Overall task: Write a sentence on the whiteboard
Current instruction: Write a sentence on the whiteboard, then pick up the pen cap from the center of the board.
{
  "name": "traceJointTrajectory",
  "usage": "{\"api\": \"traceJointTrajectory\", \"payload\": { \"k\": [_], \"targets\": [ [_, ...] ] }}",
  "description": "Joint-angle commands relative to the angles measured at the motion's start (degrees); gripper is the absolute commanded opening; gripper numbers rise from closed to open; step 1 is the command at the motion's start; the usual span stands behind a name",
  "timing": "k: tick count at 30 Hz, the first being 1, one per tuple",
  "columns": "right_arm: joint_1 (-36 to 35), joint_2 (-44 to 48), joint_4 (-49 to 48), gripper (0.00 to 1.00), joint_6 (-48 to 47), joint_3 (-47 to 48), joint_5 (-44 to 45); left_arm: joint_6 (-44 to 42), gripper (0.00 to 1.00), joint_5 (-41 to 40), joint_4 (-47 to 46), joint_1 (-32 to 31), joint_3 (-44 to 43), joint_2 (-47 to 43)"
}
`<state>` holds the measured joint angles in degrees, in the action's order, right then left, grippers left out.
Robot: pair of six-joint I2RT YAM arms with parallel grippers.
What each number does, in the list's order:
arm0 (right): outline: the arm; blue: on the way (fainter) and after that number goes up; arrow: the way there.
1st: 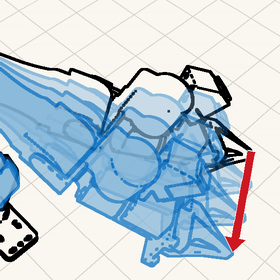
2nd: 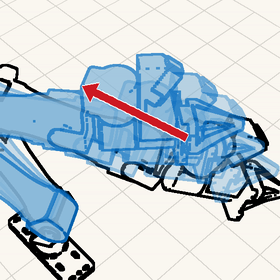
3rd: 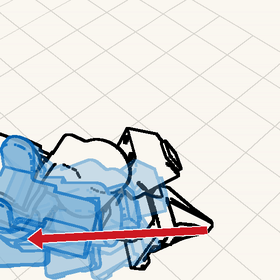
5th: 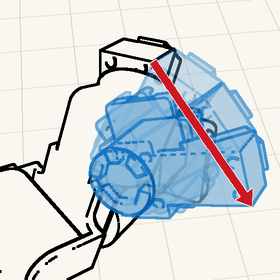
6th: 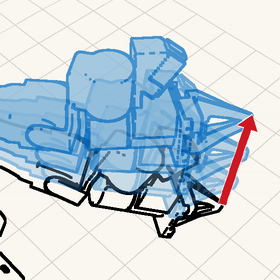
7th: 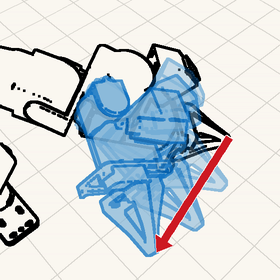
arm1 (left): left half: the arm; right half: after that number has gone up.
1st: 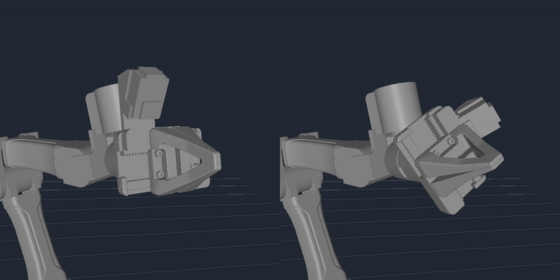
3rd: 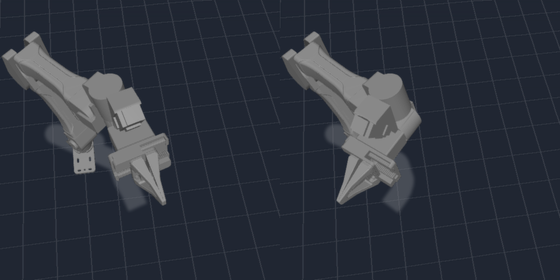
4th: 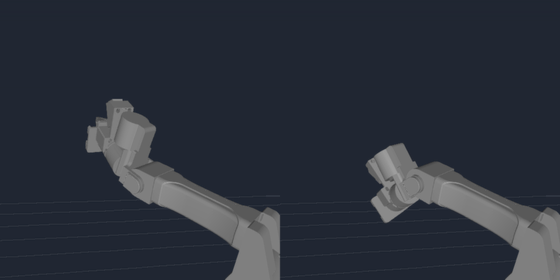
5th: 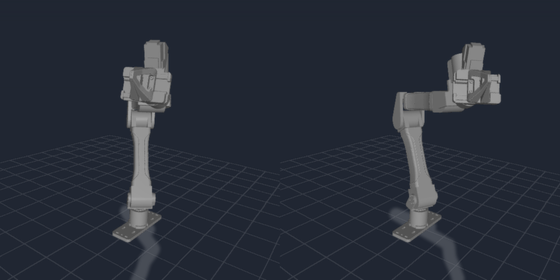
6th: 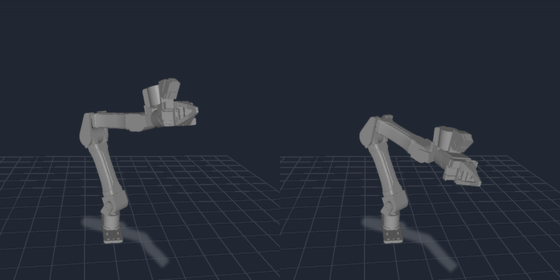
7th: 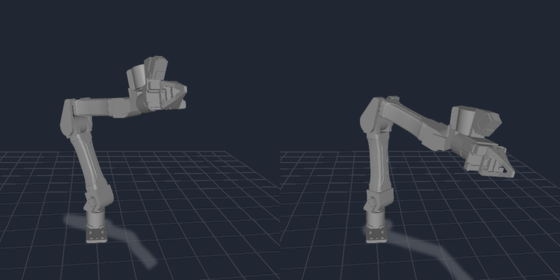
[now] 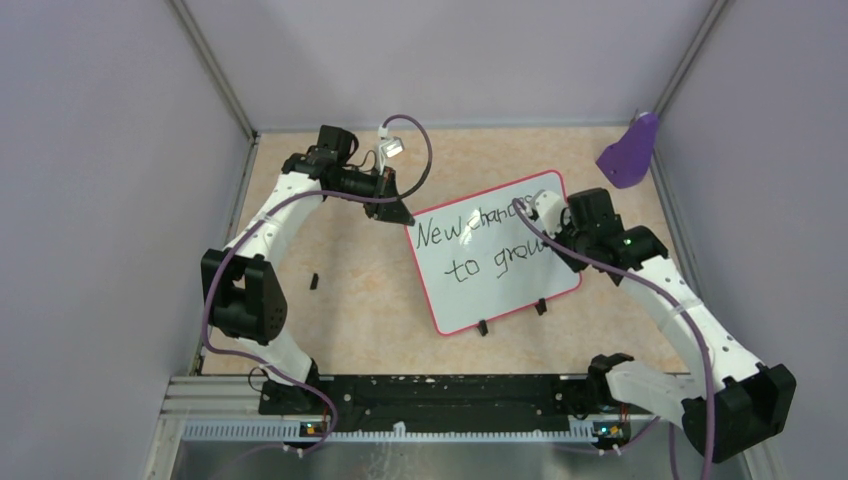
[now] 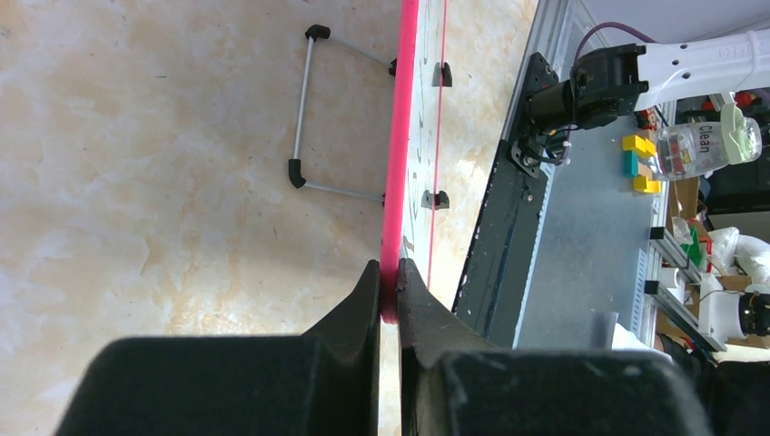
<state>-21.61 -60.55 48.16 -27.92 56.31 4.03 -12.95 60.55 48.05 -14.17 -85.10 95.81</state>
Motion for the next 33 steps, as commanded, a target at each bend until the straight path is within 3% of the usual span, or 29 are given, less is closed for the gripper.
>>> {"api": "traceJointTrajectory", "payload": {
  "k": [1,3,7,13,17,21,24,30,33],
  "targets": [
    [0.31,0.28,1.34,0.0,0.04,5.17,-2.53,-0.93,0.0,-2.11,0.85,-1.73,-0.02,0.71],
    [0.34,1.08,2.53,0.0,0.21,8.03,-5.24,-0.79,0.01,-2.25,0.73,-1.73,-0.13,0.59],
    [0.33,2.0,5.24,0.0,1.15,12.81,-12.61,-0.59,0.18,-1.8,1.69,-1.62,-2.53,0.6],
    [0.31,2.38,5.51,0.0,4.16,17.58,-22.44,-0.42,0.63,-0.27,2.8,-1.2,-5.47,0.52],
    [0.32,1.6,4.06,0.0,6.77,19.64,-27.75,1.17,0.79,1.51,1.57,0.83,-6.48,-0.31],
    [0.29,1.54,2.06,0.0,9.01,20.73,-34.01,5.4,0.88,4.05,-2.76,6.42,-6.7,-3.09],
    [0.32,0.94,0.96,0.0,10.73,21.1,-38.67,4.63,0.89,1.92,-2.76,13.12,-6.76,-5.94],
    [0.32,0.15,-0.98,0.0,12.91,19.26,-42.07,-8.07,0.83,-10.57,9.86,28.22,-5.0,-8.22],
    [0.34,0.13,-0.8,0.0,12.72,18.65,-41.8,-14.72,0.8,-18.84,14.74,32.27,-1.2,-8.84]
  ]
}}
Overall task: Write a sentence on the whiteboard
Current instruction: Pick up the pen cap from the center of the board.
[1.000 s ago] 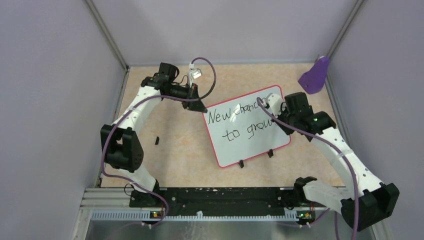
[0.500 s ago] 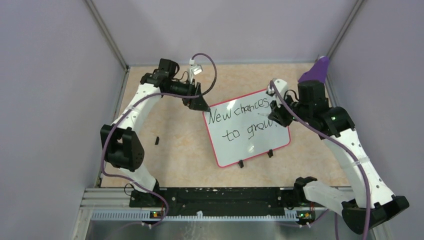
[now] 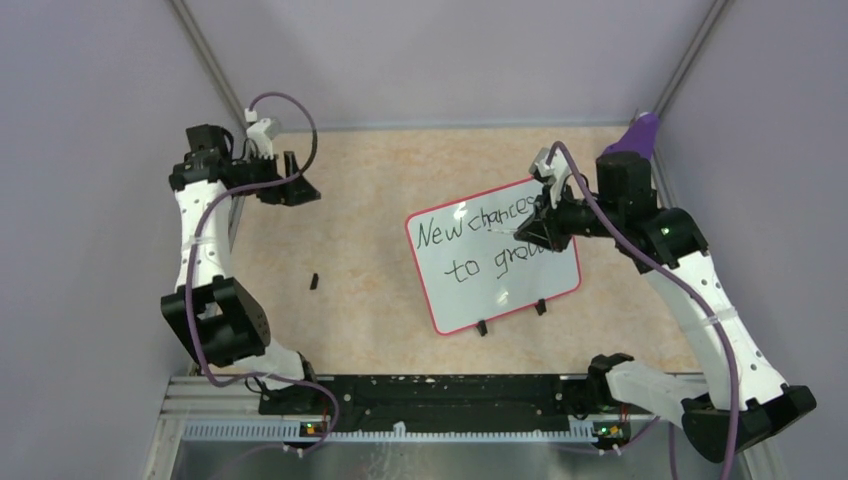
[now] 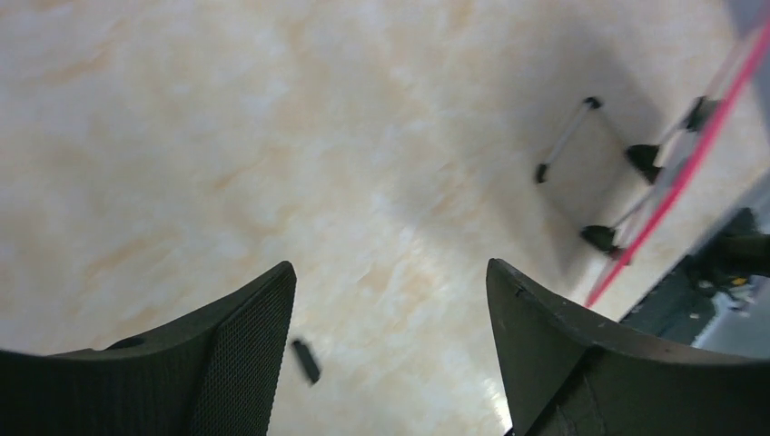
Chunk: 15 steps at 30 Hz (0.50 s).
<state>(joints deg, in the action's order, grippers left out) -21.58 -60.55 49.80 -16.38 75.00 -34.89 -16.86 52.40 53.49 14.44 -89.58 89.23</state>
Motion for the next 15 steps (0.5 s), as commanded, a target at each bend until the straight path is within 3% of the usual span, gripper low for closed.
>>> {"api": "traceJointTrajectory", "payload": {
  "k": [1,5,11,15],
  "targets": [
    [0.31,0.26,-2.34,0.0,1.18,-0.18,-2.87,-12.85,0.79,-14.56,10.32,4.2,5.25,-2.5],
    [0.31,1.63,-3.22,0.0,1.48,-1.89,-1.81,-15.9,0.76,-22.48,9.94,5.09,15.26,-5.32],
    [0.27,2.31,-3.57,0.0,1.53,-3.22,-1.47,-15.14,0.69,-24.9,-0.01,5.1,30.47,-11.32],
    [0.26,2.15,-3.53,0.0,1.62,-3.07,-1.95,-12.84,0.63,-28.36,-5.36,4.81,33.85,-9.36]
  ]
}}
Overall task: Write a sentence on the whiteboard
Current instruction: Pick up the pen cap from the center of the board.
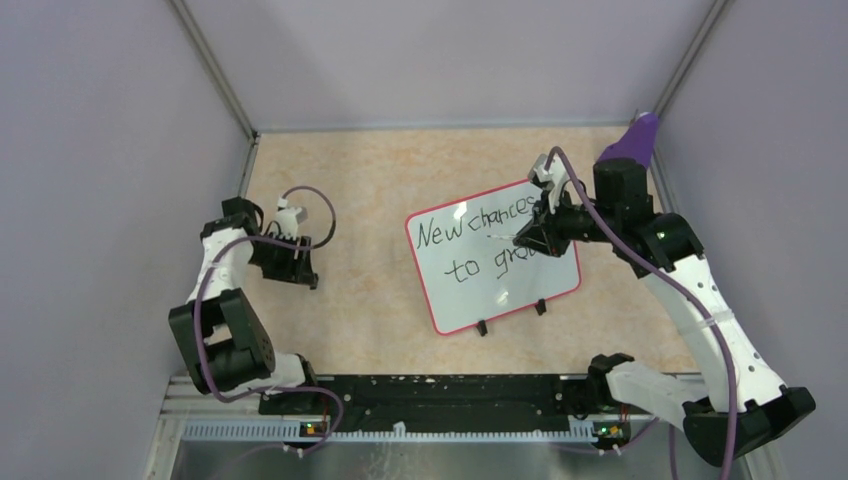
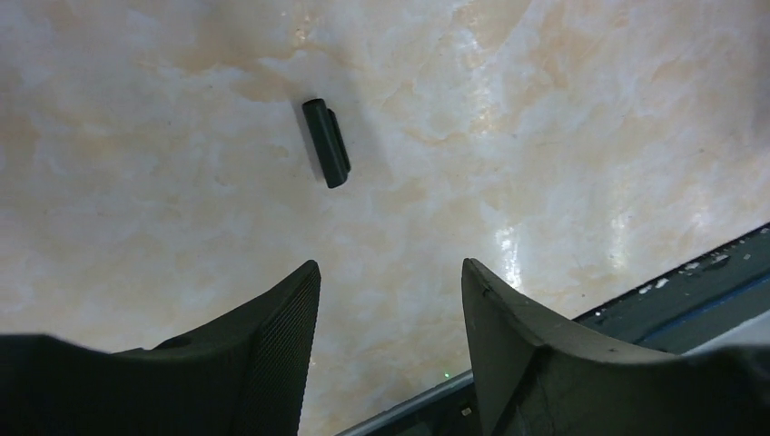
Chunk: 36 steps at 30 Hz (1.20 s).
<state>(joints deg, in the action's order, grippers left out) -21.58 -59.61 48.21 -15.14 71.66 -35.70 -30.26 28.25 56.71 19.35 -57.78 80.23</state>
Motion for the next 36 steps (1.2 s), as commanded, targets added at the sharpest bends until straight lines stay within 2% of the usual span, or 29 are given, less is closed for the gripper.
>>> {"api": "traceJointTrajectory", "payload": {
  "k": [1,11,16,25,30,36],
  "targets": [
    [0.31,1.24,-1.85,0.0,0.37,0.31,-1.0,0.4,0.63,-4.9,-9.38,-0.11,2.65,0.24],
    [0.3,0.6,-1.58,0.0,0.2,0.19,-0.29,0.6,0.61,-9.38,-16.89,-4.38,8.75,2.91],
    [0.31,0.38,-1.47,0.0,0.19,0.28,-0.07,2.04,0.55,-12.37,-21.15,-5.8,10.57,5.38],
    [0.3,0.24,-1.2,0.0,-0.05,0.45,0.78,3.69,0.49,-19.75,-28.17,-12.04,14.21,6.64],
    [0.31,0.23,-0.68,0.0,-0.42,0.72,1.34,4.12,0.38,-21.26,-28.29,-12.24,14.18,7.87],
    [0.31,0.02,-0.86,0.0,-0.39,0.56,1.34,2.69,0.17,-16.25,-25.5,-12.15,12.72,6.09]
  ]
}}
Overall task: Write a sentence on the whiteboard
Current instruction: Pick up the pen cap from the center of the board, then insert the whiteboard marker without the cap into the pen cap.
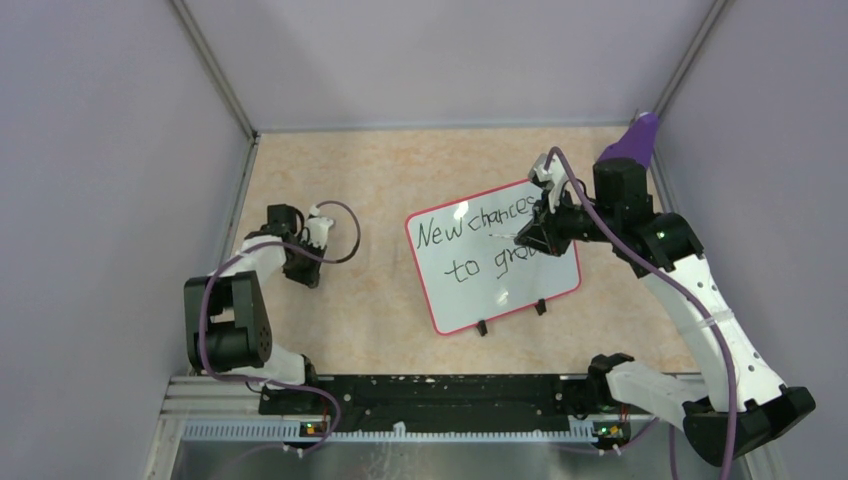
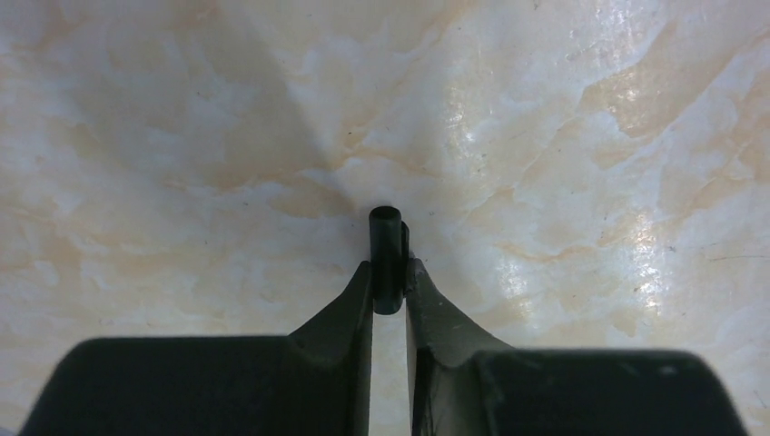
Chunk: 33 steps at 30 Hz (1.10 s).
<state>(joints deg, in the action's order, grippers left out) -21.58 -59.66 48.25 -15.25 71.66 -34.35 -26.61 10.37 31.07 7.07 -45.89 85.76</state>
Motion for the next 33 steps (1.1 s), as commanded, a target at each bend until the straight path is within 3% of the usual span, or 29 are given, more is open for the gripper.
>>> {"api": "traceJointTrajectory", "payload": {
  "k": [1,5,16,22,27,33],
  "targets": [
    [0.26,0.07,-1.21,0.0,-0.05,0.46,-0.01,-1.06,0.13,2.3,0.86,0.14,-0.23,0.26],
    [0.28,0.02,-2.5,0.0,1.4,0.38,-0.29,-2.18,0.0,6.24,5.08,0.11,-6.01,-2.03],
    [0.31,-1.11,-6.18,0.0,8.3,3.24,-3.74,-6.39,0.0,16.61,19.57,-2.47,-33.77,-8.32],
    [0.27,-1.89,-8.13,0.0,10.98,3.26,-6.51,-8.35,0.0,24.88,25.59,-8.89,-48.06,-9.85],
    [0.27,-2.74,-10.2,0.0,14.34,2.95,-12.5,-9.52,0.0,32.22,29.71,-16.1,-53.71,-10.07],
    [0.27,-3.38,-13.22,0.0,18.7,2.4,-17.75,-12.95,0.0,36.22,31.21,-25.28,-52.08,-11.69]
  ]
}}
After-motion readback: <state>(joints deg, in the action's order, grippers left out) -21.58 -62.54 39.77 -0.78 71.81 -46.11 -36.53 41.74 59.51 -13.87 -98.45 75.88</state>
